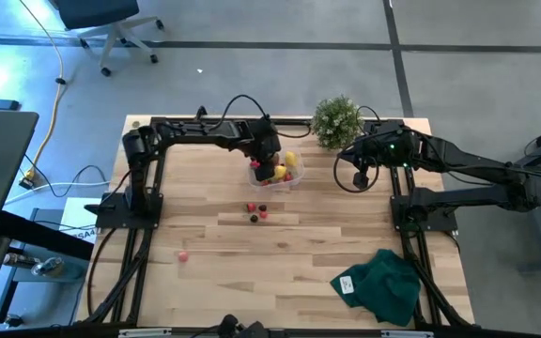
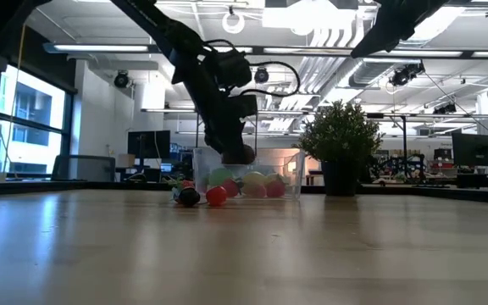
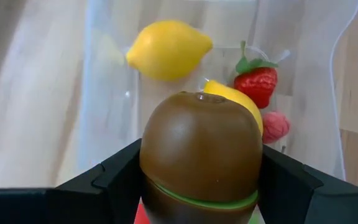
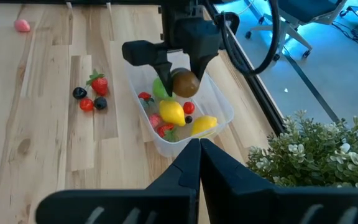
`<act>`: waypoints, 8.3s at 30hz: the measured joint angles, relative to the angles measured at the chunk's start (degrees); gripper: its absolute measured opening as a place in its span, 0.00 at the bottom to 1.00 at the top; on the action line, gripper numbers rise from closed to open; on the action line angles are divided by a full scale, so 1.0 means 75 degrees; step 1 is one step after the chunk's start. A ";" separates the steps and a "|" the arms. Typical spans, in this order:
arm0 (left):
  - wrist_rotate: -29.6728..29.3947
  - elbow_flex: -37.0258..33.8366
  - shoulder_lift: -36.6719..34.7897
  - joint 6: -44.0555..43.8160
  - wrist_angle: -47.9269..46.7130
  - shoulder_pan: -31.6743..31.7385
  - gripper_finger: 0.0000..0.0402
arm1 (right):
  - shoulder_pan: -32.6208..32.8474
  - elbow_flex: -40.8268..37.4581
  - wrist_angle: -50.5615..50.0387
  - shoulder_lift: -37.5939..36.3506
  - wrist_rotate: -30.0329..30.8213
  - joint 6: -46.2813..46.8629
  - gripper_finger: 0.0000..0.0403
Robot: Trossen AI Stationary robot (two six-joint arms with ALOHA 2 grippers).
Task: Pick and placing Produce into tupperware
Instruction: Put the brown kiwi into the transparent bin, then put the pink peach into the transparent bin
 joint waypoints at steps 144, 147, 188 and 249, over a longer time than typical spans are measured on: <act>-0.2098 -0.5557 -0.4723 -1.4729 -0.2116 -0.9999 0.77 | -0.0002 0.0000 0.0000 0.0000 0.0000 0.0000 0.00; -0.2097 -0.5557 -0.4464 -1.4734 -0.1922 -0.9999 0.77 | -0.0002 0.0000 -0.0006 0.0000 0.0000 0.0000 0.00; -0.2169 -0.5555 -0.3898 -1.5336 -0.1766 -0.9999 0.32 | 0.0000 0.0003 0.0000 0.0000 -0.0003 0.0000 0.00; -0.1928 -0.0738 -0.3104 -0.2281 0.0692 -0.2326 0.30 | -0.0002 0.0002 -0.0017 0.0000 -0.0001 0.0000 0.00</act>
